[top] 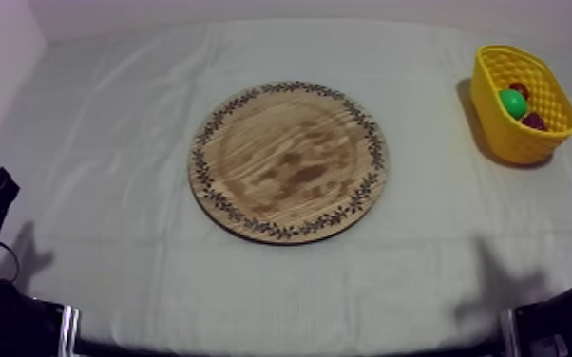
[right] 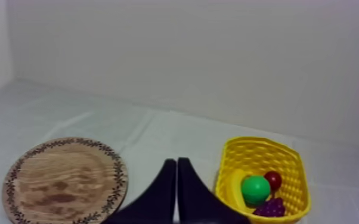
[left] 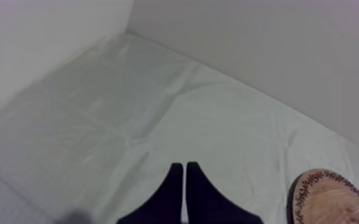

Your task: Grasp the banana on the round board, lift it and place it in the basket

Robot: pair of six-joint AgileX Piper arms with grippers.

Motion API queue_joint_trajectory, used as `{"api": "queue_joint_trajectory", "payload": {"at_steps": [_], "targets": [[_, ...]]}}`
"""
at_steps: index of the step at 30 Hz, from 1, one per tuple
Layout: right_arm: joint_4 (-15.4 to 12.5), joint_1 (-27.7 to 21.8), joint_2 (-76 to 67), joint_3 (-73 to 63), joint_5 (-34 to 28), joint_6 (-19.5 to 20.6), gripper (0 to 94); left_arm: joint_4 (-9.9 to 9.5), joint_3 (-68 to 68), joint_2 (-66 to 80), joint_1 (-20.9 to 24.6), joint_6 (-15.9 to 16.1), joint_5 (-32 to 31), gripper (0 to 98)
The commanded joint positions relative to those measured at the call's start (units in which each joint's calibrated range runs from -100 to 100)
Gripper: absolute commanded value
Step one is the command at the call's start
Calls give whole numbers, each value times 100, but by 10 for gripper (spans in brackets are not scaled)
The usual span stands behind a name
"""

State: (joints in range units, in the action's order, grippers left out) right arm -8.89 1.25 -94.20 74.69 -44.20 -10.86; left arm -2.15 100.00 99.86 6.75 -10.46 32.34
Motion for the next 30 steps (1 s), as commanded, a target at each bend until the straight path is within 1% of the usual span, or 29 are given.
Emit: {"api": "queue_joint_trajectory", "payload": {"at_steps": [1, 5, 7, 14, 16, 19, 21, 23, 24, 27, 30], "targets": [[-132, -230, -109, 138, 27, -109, 6, 3, 0, -4, 2, 1, 0, 1], [-448, -452, -138, 613, 254, -360, 6, 3, 0, -4, 2, 1, 0, 1], [-557, -508, -142, 885, 365, -418, 6, 3, 0, -4, 2, 2, 0, 1], [-795, -557, -154, 1796, 712, -601, 6, 3, 0, -4, 2, 3, 0, 1], [-672, -538, -155, 1993, 788, -491, 6, 3, 0, -4, 2, 1, 0, 1], [-385, -413, -155, 2139, 720, -228, 6, 3, 0, -4, 2, -1, 0, 1], [-66, -183, -151, 2237, 650, 57, 6, 3, 0, -4, 2, -1, 0, 1], [326, 235, -153, 2352, 571, 396, 6, 3, 0, -4, 2, 0, 0, 1], [471, 467, -154, 2389, 531, 476, 5, 3, 0, -4, 2, -1, 0, 1], [696, 963, -155, 2453, 499, 421, 4, 3, 0, -4, 2, -2, 0, 1], [766, 1149, -155, 2484, 524, 232, 3, 3, 0, -4, 2, -1, 0, 1]]}}
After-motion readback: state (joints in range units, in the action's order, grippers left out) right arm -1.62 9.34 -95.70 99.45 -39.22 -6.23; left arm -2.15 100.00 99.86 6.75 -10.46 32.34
